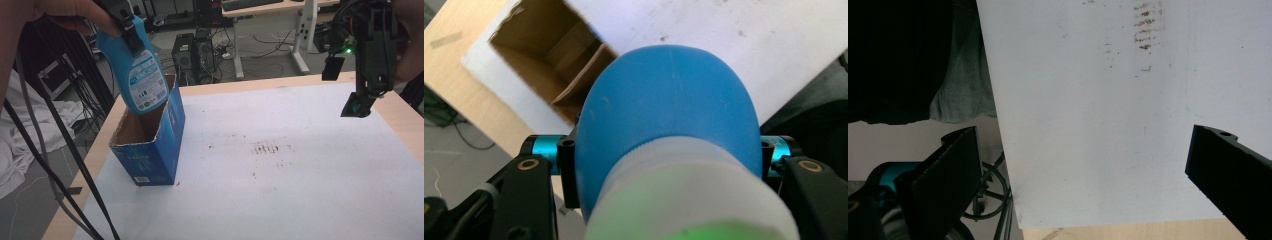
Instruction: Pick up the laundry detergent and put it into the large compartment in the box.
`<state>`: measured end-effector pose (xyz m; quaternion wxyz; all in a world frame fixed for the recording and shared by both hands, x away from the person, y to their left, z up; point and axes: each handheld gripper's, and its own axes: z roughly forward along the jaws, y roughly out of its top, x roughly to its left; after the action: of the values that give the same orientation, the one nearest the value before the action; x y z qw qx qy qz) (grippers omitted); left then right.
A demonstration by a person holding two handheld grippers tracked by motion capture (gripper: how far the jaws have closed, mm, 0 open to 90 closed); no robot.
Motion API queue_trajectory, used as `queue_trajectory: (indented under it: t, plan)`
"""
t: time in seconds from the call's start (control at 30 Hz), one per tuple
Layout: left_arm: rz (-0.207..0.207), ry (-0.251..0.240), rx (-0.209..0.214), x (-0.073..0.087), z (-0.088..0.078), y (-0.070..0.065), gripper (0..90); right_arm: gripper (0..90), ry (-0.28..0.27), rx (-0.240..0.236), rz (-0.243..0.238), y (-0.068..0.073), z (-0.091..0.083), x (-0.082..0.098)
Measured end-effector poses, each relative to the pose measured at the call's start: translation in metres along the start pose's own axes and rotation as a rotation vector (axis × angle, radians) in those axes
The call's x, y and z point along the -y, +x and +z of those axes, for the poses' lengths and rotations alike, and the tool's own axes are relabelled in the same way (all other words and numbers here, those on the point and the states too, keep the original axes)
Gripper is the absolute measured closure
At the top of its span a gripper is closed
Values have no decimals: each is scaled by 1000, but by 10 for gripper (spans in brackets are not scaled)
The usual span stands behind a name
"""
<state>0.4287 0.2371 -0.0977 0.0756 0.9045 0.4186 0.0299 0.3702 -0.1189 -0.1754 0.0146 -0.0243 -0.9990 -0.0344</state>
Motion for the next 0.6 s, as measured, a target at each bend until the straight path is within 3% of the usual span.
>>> queue_trajectory:
  t: [0.17, 0.37, 0.6]
  plan:
    - [-33, 13, -12, 5, 8, 12, 391, 9, 3, -2, -1, -3, 2, -2]
    - [-58, 27, 9, 9, 25, 21, 391, 9, 2, -2, 6, -4, 2, -1]
    - [-38, 45, 20, 10, 48, 26, 391, 9, 5, -5, 9, -4, 4, -2]
